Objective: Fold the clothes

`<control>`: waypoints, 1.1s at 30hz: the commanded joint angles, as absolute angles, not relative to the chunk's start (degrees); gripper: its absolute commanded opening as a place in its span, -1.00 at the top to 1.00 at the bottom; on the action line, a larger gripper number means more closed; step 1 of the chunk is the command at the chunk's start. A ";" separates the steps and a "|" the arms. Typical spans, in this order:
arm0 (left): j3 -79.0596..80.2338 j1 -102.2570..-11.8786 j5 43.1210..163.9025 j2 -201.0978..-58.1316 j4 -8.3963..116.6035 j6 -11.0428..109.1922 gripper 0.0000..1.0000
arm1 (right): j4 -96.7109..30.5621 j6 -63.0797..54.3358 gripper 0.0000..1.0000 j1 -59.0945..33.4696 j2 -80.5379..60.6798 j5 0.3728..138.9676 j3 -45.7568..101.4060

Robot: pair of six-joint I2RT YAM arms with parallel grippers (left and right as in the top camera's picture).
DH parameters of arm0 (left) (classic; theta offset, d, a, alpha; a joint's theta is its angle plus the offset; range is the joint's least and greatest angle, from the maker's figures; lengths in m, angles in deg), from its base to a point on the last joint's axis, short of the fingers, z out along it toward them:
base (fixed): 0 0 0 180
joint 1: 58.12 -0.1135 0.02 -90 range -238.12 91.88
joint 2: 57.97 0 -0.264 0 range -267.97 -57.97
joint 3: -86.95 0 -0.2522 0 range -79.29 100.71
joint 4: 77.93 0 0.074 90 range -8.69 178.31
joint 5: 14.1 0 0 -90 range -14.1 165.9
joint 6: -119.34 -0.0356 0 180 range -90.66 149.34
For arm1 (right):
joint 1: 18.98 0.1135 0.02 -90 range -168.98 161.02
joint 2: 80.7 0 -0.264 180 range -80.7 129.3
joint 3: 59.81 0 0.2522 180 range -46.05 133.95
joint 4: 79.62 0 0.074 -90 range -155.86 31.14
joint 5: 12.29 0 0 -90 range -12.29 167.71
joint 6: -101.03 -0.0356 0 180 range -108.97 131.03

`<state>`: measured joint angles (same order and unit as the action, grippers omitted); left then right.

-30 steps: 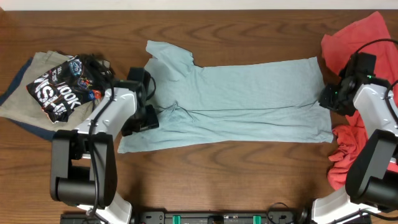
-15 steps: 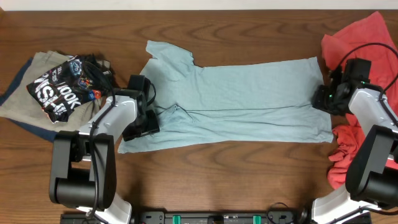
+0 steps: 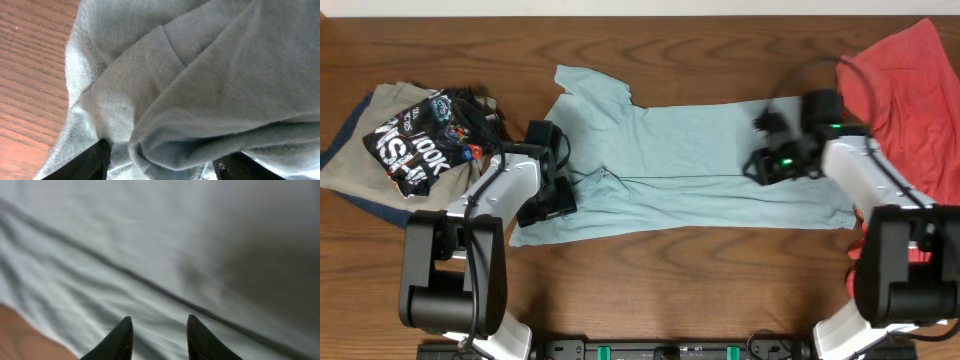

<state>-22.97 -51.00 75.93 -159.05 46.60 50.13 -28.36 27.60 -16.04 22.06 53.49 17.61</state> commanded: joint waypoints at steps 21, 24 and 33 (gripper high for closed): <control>-24.85 -51.20 75.53 -160.51 47.97 51.10 -0.35 | -37.65 39.41 0.01 10.67 23.61 64.02 17.23; -24.85 -51.20 75.53 -160.51 47.95 51.07 -0.35 | -38.51 39.41 0.10 11.81 23.94 64.02 17.19; -24.85 -51.20 75.51 -160.51 47.95 51.07 -0.36 | -39.60 39.36 0.29 14.43 26.41 64.02 17.19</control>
<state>-23.02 -51.00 75.93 -159.05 46.62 50.22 -39.21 38.75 13.36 25.45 64.09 17.52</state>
